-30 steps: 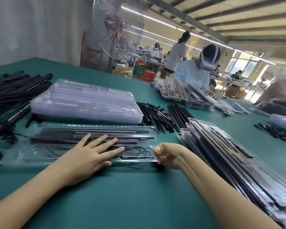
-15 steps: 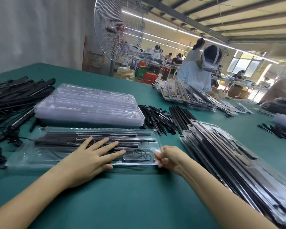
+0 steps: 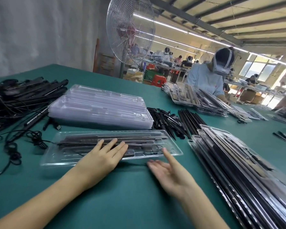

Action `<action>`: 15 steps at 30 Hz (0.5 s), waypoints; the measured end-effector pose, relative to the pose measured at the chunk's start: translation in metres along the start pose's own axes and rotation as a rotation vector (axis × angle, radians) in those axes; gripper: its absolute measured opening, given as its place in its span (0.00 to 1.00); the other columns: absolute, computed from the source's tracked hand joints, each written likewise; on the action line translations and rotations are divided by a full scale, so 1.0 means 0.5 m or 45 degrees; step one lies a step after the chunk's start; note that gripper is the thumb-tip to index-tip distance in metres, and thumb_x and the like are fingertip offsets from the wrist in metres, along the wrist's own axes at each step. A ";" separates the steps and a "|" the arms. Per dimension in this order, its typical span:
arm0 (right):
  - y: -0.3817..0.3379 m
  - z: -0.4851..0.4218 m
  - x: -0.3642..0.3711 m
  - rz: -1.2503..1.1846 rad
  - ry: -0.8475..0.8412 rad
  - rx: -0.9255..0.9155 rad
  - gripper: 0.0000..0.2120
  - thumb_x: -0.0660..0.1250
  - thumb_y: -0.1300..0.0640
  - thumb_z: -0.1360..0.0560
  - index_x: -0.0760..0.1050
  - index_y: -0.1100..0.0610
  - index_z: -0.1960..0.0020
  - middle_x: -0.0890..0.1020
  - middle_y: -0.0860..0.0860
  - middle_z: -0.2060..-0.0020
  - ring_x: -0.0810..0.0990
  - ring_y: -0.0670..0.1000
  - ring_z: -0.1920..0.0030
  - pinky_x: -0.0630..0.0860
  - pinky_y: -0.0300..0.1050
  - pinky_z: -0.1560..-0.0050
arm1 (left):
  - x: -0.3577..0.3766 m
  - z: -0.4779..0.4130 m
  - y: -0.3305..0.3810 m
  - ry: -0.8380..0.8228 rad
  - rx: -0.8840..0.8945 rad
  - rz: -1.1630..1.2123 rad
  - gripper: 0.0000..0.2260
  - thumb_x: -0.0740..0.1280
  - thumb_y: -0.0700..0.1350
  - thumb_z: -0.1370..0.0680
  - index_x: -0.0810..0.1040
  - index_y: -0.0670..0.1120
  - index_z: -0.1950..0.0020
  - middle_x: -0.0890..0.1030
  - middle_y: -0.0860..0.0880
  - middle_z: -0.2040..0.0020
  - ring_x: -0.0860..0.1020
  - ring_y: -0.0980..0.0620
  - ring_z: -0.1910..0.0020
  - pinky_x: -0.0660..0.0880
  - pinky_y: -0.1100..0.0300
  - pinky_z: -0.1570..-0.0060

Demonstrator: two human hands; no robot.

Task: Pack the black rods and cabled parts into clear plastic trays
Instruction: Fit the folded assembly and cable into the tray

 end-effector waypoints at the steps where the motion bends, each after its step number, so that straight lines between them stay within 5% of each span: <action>1: 0.026 0.007 0.022 -0.009 -0.066 0.084 0.23 0.70 0.55 0.30 0.68 0.69 0.43 0.76 0.66 0.48 0.76 0.61 0.44 0.73 0.54 0.44 | -0.004 -0.003 0.010 0.053 0.035 -0.016 0.18 0.65 0.34 0.33 0.82 0.39 0.44 0.82 0.43 0.45 0.82 0.43 0.49 0.81 0.47 0.59; 3: 0.064 0.016 0.069 -0.013 -0.179 0.161 0.22 0.71 0.55 0.32 0.70 0.67 0.45 0.77 0.64 0.50 0.77 0.59 0.44 0.72 0.53 0.43 | -0.012 -0.011 0.026 0.107 0.069 0.000 0.20 0.55 0.37 0.31 0.83 0.39 0.46 0.83 0.43 0.47 0.83 0.45 0.50 0.81 0.50 0.58; 7: 0.086 0.013 0.113 0.003 -0.073 0.148 0.04 0.67 0.62 0.25 0.74 0.62 0.56 0.78 0.59 0.56 0.78 0.55 0.56 0.73 0.50 0.46 | -0.030 -0.015 0.038 0.189 0.093 0.130 0.16 0.58 0.38 0.29 0.84 0.40 0.52 0.85 0.46 0.54 0.84 0.50 0.55 0.81 0.56 0.56; 12: 0.085 0.002 0.113 0.070 0.029 0.131 0.07 0.63 0.65 0.25 0.72 0.60 0.62 0.76 0.55 0.66 0.75 0.52 0.63 0.73 0.46 0.63 | -0.060 -0.016 0.028 0.331 0.091 0.193 0.12 0.61 0.42 0.23 0.84 0.41 0.51 0.84 0.47 0.56 0.82 0.49 0.55 0.78 0.55 0.51; 15: 0.078 -0.010 0.105 -0.084 0.068 0.114 0.07 0.63 0.67 0.27 0.71 0.59 0.63 0.75 0.54 0.66 0.74 0.52 0.66 0.71 0.43 0.67 | -0.103 -0.010 0.046 0.443 0.027 0.296 0.07 0.64 0.44 0.27 0.79 0.43 0.56 0.79 0.48 0.62 0.77 0.48 0.62 0.74 0.55 0.60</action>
Point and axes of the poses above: each hand's wrist, its own z-axis away from the middle knuckle, its own x-axis out of the palm, y = z × x, the point moved 5 cm from there along -z, towards the middle knuckle
